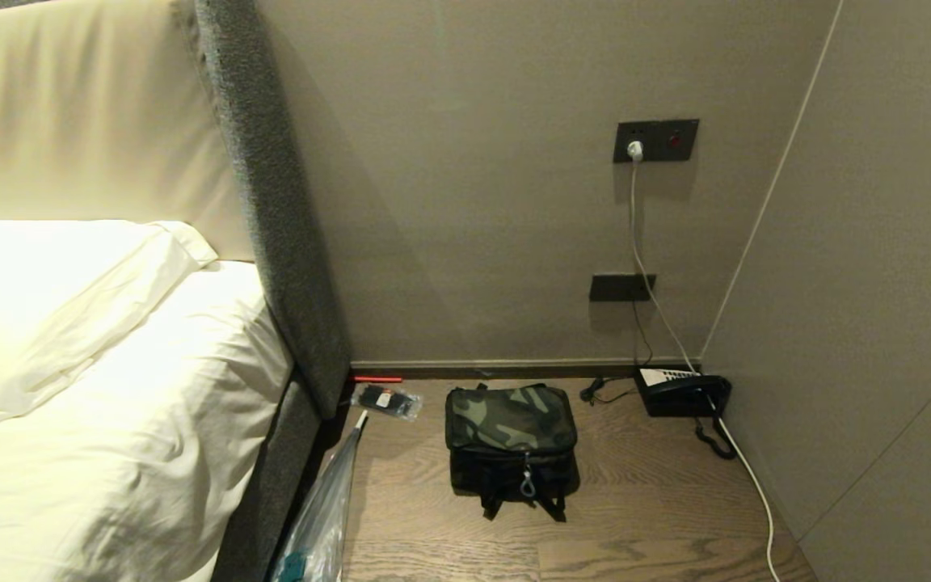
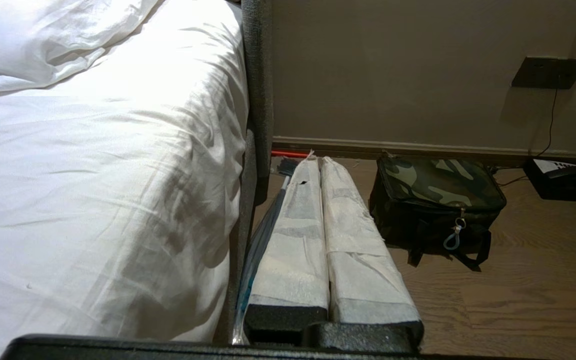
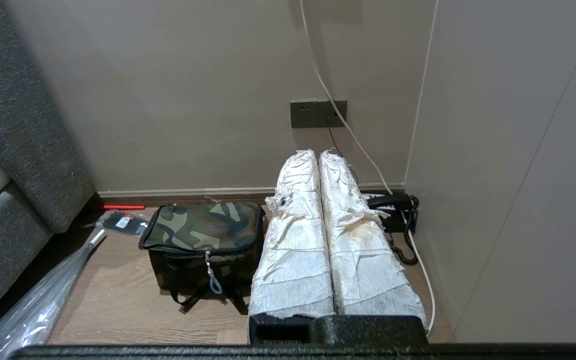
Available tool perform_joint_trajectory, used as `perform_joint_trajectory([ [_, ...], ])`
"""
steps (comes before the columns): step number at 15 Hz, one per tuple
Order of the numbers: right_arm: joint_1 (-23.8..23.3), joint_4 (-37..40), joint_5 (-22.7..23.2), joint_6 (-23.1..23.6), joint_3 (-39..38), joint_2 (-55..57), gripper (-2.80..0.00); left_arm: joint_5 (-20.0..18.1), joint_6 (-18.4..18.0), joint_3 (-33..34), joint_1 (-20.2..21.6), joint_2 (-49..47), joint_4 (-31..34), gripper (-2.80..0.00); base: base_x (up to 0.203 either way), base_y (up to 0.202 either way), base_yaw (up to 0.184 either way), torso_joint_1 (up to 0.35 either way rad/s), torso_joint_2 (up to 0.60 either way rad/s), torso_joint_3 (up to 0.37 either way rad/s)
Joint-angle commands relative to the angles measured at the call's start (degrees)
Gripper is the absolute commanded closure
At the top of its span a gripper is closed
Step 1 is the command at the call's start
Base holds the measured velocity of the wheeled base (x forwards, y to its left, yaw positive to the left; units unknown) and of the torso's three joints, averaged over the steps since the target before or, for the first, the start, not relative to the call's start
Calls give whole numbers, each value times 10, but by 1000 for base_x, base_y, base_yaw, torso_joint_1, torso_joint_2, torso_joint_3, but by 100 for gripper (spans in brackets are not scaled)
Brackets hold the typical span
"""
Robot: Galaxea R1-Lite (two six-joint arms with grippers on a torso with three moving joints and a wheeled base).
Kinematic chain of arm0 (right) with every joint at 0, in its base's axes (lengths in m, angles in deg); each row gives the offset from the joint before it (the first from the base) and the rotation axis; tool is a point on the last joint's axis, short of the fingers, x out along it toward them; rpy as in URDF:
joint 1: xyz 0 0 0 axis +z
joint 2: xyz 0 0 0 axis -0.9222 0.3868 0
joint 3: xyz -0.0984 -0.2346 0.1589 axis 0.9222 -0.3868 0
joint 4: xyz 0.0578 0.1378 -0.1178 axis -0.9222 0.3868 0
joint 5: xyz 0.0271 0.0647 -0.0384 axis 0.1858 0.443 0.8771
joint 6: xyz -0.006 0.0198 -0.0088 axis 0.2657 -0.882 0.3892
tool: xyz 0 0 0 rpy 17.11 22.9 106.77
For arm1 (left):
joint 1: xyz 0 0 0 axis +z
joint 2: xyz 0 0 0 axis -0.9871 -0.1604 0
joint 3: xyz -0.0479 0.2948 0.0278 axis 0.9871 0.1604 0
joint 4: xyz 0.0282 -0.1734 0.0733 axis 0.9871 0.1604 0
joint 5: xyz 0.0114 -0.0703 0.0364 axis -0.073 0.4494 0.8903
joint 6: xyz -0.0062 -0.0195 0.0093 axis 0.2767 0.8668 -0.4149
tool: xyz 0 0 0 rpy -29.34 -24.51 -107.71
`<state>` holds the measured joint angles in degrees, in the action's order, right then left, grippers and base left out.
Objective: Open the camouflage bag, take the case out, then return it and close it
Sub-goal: Open the top of the storage box
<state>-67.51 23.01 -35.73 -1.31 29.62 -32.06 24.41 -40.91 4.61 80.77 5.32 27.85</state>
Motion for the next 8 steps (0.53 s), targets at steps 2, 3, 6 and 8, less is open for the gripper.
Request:
perform_joint_trajectory([
  [2, 0, -1, 0, -1, -23, 0, 0, 0, 0, 0, 0, 0, 0, 0, 0, 0, 0, 0, 0, 0],
  [3, 0, -1, 0, -1, -23, 0, 0, 0, 0, 0, 0, 0, 0, 0, 0, 0, 0, 0, 0, 0],
  [6, 0, 0, 0, -1, -23, 0, 0, 0, 0, 0, 0, 0, 0, 0, 0, 0, 0, 0, 0, 0],
  [8, 0, 0, 0, -1, -23, 0, 0, 0, 0, 1, 0, 0, 0, 0, 0, 0, 0, 0, 0, 0],
])
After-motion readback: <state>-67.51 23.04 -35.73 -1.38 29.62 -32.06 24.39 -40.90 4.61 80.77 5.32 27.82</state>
